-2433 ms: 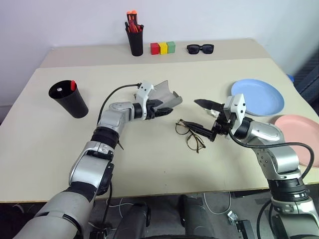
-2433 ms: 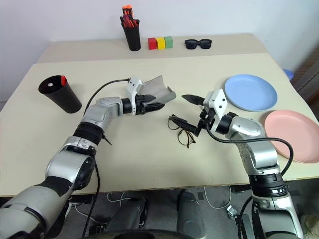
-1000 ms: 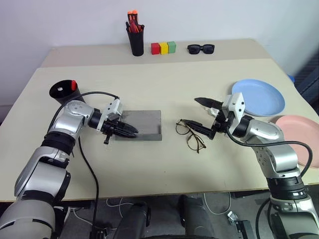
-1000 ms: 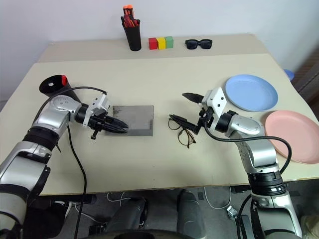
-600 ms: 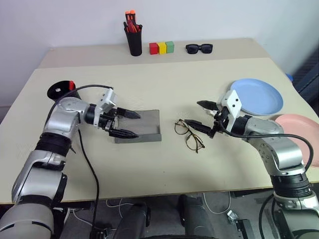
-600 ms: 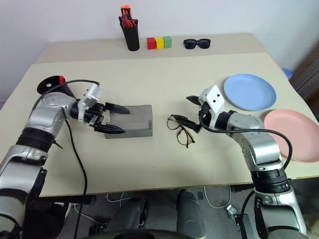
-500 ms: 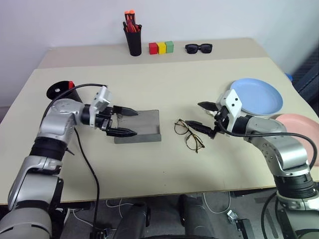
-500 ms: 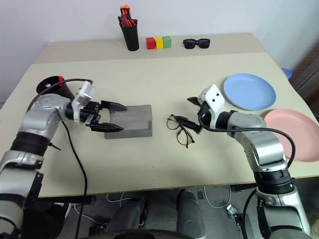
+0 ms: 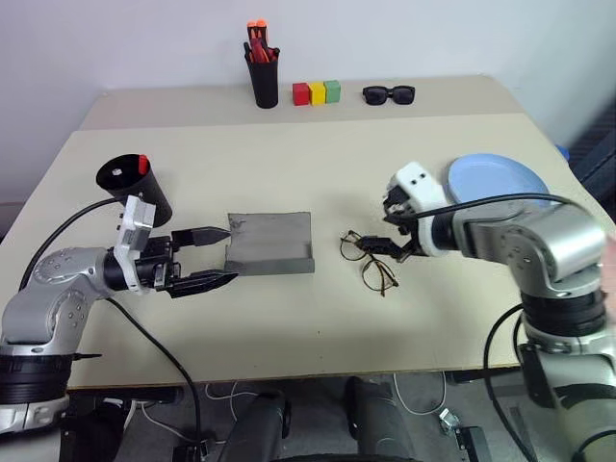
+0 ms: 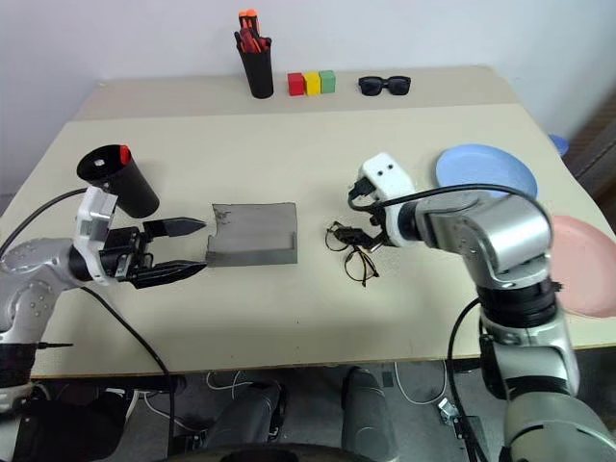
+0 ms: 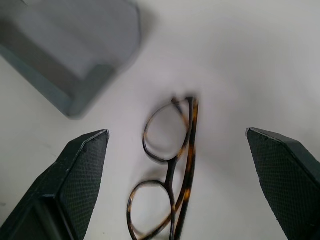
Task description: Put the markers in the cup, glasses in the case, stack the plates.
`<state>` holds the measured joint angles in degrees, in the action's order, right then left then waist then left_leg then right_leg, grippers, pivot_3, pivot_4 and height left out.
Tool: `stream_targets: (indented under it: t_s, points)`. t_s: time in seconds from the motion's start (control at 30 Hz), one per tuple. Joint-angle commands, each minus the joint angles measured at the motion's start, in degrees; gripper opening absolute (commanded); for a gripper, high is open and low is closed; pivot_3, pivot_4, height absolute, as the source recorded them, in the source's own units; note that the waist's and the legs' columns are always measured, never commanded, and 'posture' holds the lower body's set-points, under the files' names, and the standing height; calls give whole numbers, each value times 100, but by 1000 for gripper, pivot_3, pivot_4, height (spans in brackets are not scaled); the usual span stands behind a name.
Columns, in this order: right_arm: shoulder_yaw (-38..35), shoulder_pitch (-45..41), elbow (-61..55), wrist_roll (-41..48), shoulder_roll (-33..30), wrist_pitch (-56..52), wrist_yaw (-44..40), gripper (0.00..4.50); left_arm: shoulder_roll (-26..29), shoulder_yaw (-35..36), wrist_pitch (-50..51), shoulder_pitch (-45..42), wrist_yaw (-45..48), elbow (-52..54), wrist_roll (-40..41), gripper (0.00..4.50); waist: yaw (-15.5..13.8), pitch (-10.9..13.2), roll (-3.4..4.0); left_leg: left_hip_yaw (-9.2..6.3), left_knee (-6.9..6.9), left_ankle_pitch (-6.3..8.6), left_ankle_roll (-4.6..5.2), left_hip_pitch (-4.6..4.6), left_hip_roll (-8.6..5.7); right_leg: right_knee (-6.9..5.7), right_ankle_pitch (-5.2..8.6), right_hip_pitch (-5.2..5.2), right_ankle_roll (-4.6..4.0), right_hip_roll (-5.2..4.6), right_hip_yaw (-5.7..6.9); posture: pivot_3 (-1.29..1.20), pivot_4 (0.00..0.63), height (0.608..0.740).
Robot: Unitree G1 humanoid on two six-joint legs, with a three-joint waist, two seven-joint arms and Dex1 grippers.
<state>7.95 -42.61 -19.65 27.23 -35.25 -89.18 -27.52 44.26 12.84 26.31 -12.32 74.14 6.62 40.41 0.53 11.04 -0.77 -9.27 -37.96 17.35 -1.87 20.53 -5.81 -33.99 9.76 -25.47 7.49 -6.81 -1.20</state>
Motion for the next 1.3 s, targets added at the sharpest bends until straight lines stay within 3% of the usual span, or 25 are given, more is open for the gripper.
stream_targets:
  t_s: [0.03, 0.2, 0.3, 0.47, 0.67, 0.8, 0.93, 1.1, 1.3]
  points:
    - [4, -31, -20, -73, 136, -243, 217, 4500, -58, 263, 18, 152, -245, 409, 193, 4424, 8, 0, 0, 1, 0, 1, 0, 0, 0, -1, 0, 0, 0, 0, 0, 0, 150, 740]
    - [-34, 2, 169, -67, 302, -332, 484, 4500, -48, 347, 54, 364, -417, 663, 307, 4424, 20, 2, 3, 4, 1, 1, 1, -4, 2, -2, 0, 0, 0, 2, -1, 0, 150, 740]
    - [-34, 50, 197, -34, 382, -332, 595, 3684, -45, 336, 109, 368, -497, 736, 344, 4500, 20, 2, 3, 5, 1, 1, 1, -5, 1, -1, 0, 1, 0, 3, -1, 0, 150, 740]
    - [32, 73, 227, -21, 369, -332, 672, 1239, -35, 246, 280, 165, -702, 879, 436, 4500, 19, 2, 3, 6, 1, 1, 1, -5, 0, -1, 0, 1, 0, 3, -1, 0, 150, 740]
    - [223, 105, 149, 24, 201, -332, 640, 1239, -8, 251, 409, 69, -788, 950, 533, 4500, 20, 2, 3, 6, 1, 1, 1, -5, 0, -1, 0, 2, 0, 3, -1, 0, 150, 740]
    - [308, 90, 124, 11, 200, -331, 621, 9, -15, 238, 396, 53, -783, 930, 505, 4500, 24, 0, 1, 6, 2, 1, 1, -6, -3, 0, 1, 2, 0, 4, 0, 0, 150, 740]
    - [306, 20, 134, -42, 222, -269, 592, 9, -13, 278, 376, 72, -774, 861, 490, 4500, 23, -2, -2, 7, 2, 1, 1, -10, -2, 1, 1, 6, 0, 6, -1, 0, 150, 740]
    - [251, -341, 196, -171, 342, 599, 507, 9, 31, 448, 297, 266, -809, 694, 386, 4500, 56, 1, 2, 9, 2, 1, 1, -9, -2, 1, 1, 4, 1, 6, -1, 0, 150, 740]
    - [-134, -1024, 511, -146, 1225, 1507, 528, 9, 105, 913, 39, 601, -974, 370, 221, 4500, 61, 3, 6, 14, 17, 1, 1, -10, 21, 2, 1, -6, -2, 19, -1, 0, 150, 740]
